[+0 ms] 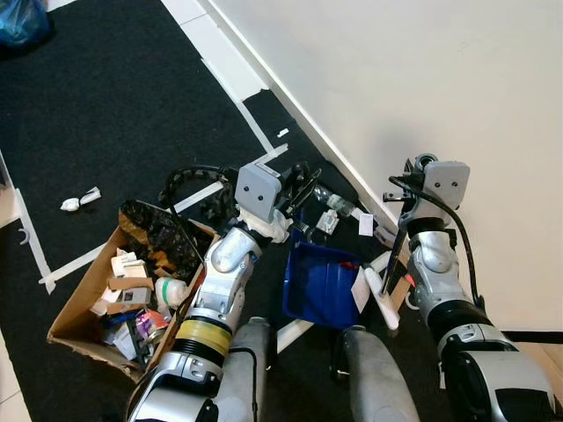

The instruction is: Sweep floor

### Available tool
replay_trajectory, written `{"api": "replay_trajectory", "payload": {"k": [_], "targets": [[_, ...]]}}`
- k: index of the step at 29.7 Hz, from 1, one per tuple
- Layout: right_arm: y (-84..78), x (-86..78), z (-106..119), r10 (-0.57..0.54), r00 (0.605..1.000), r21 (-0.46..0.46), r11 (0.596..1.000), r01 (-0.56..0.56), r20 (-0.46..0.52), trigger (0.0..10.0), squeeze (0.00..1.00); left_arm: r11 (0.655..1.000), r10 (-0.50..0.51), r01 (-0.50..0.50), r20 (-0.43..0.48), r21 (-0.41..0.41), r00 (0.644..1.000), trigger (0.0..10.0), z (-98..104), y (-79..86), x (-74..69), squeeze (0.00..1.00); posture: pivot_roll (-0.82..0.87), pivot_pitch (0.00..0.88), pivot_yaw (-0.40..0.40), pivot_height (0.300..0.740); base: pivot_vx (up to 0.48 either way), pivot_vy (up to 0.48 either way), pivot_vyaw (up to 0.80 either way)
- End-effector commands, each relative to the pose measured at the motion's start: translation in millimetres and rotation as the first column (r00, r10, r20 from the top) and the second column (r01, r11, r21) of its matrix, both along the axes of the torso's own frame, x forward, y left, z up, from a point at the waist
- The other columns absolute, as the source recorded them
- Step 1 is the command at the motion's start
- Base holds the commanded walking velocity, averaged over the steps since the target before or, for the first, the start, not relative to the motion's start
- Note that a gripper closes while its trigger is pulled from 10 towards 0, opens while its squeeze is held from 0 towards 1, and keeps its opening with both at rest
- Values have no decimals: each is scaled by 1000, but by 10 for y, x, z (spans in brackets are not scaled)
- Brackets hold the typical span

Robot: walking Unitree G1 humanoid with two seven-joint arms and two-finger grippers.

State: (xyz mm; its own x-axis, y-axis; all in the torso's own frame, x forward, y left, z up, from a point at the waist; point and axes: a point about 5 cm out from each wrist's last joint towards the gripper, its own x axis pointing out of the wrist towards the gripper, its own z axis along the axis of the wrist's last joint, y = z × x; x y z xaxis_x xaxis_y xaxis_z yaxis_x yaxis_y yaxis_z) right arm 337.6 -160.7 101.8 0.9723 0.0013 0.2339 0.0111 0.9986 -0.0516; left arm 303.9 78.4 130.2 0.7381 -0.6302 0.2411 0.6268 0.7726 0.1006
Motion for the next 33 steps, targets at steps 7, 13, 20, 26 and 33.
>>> {"api": "replay_trajectory", "payload": {"k": [7, 13, 20, 26, 33], "targets": [[-106, -1, 110, -18, 998, 38, 999, 15, 63, 10000, 0, 999, -24, 24, -16, 28, 1000, 10000, -89, -108, -62, 0, 108, 318, -37, 740, 0, 0, 0], [-321, 80, 502, -34, 981, -76, 996, 49, 192, 10000, 0, 999, 11, -11, -4, 49, 1000, 10000, -103, -87, -52, 0, 91, 319, -43, 740, 0, 0, 0], [-488, 115, 795, -52, 961, -112, 990, 85, 270, 10000, 0, 993, 90, -91, 23, 74, 996, 10000, -84, -13, -9, 0, 88, 333, -50, 740, 0, 0, 0], [-535, 127, 859, -59, 961, -149, 984, 102, 271, 10000, 0, 989, 124, -125, 21, 76, 992, 10000, -107, 35, -22, 0, 91, 346, -57, 740, 0, 0, 0], [-495, 95, 581, -51, 987, -266, 960, 91, 153, 10000, 0, 987, 138, -139, 19, 78, 990, 10000, -133, 63, -82, 0, 115, 366, -62, 740, 0, 0, 0]]}}
